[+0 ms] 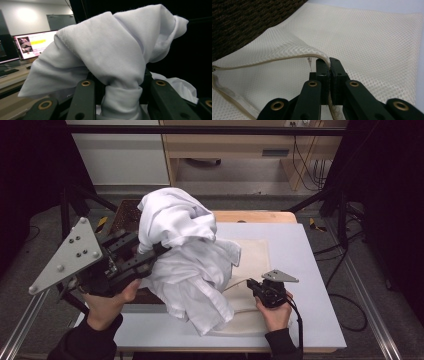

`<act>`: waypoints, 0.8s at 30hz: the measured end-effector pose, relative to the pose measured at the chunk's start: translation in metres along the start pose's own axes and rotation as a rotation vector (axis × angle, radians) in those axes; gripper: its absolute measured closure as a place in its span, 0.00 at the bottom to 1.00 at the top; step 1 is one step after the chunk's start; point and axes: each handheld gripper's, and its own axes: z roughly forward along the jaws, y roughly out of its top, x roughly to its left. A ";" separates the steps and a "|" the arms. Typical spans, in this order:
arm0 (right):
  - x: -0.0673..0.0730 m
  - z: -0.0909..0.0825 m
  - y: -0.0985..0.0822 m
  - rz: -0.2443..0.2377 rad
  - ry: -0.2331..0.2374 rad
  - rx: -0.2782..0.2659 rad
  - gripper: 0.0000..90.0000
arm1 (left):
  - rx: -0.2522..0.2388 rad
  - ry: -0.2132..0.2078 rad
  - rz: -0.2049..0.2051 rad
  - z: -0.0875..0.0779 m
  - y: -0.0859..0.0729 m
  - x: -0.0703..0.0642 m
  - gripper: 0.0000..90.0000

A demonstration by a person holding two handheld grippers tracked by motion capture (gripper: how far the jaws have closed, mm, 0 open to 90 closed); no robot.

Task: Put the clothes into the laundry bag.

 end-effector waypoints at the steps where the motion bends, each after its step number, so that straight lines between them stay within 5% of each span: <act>1: -0.001 0.000 0.000 0.000 -0.001 -0.001 0.97 | 0.001 -0.013 -0.003 0.000 -0.001 -0.002 0.76; 10: -0.002 0.000 -0.001 0.007 0.005 -0.005 0.97 | 0.019 -0.126 -0.040 0.004 -0.016 -0.020 0.75; 24: -0.003 -0.003 0.000 0.012 0.002 -0.019 0.97 | 0.156 -0.197 -0.079 0.040 -0.077 -0.038 0.75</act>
